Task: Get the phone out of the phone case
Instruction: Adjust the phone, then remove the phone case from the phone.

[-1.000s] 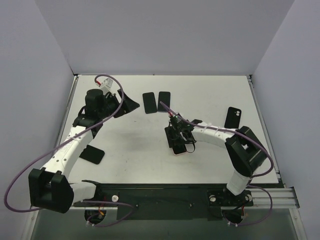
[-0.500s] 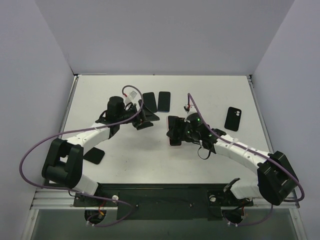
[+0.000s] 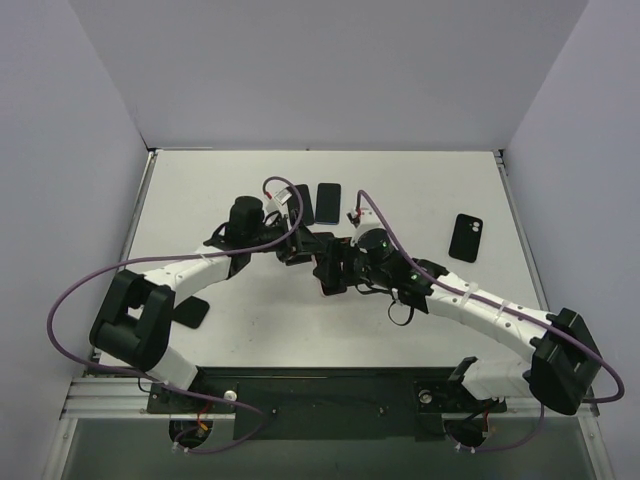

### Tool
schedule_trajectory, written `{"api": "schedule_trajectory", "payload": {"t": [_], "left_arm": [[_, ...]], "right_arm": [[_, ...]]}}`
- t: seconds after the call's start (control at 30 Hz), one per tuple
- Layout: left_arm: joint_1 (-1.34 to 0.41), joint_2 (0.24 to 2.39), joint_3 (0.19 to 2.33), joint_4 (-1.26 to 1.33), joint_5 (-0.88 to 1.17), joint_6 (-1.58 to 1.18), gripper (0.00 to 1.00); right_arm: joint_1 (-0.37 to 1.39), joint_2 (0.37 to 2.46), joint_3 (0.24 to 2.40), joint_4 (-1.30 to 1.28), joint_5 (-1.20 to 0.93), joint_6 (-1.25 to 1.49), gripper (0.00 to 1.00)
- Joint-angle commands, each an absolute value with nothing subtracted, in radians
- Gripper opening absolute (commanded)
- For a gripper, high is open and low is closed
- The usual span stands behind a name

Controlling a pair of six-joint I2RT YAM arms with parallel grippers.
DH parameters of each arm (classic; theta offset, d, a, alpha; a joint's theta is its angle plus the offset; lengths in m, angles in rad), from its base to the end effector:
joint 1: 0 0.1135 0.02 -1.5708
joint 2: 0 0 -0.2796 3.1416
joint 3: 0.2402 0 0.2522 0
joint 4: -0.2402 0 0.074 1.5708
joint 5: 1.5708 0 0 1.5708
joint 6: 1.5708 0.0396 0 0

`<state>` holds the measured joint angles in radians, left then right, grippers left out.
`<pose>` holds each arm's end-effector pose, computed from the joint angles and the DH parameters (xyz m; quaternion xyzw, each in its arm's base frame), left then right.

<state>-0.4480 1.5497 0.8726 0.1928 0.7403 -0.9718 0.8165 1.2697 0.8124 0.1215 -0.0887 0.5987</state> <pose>0.2894 -0.1687 0.2383 -0.0260 0.8193 -0.5490 0.1637 0.1964 0.2141 0.2888 -0.1140 0.8069 0.4035 0.4161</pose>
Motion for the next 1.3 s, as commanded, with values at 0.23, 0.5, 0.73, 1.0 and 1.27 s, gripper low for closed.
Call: {"api": "schedule_trajectory", "payload": {"t": [0.23, 0.5, 0.73, 1.0, 1.27], "left_arm": [[-0.466, 1.534, 0.959, 0.153, 0.778, -0.868, 0.15], [-0.468, 1.444, 0.95, 0.248, 0.833, -0.831, 0.0], [-0.471, 1.407, 0.934, 0.427, 0.955, -0.865, 0.0], [-0.535, 1.401, 0.94, 0.63, 1.061, -1.018, 0.0], [-0.548, 1.396, 0.939, 0.9, 1.095, -1.282, 0.0]], "right_arm": [[0.93, 1.328, 1.034, 0.003, 0.068, 0.492, 0.06], [0.901, 1.171, 0.982, -0.182, 0.106, 0.463, 0.93], [0.726, 1.029, 0.858, -0.163, -0.353, 0.469, 0.94], [0.673, 0.999, 0.747, 0.139, -0.811, 0.616, 0.45], [0.664, 0.953, 0.698, 0.225, -1.012, 0.591, 0.17]]}}
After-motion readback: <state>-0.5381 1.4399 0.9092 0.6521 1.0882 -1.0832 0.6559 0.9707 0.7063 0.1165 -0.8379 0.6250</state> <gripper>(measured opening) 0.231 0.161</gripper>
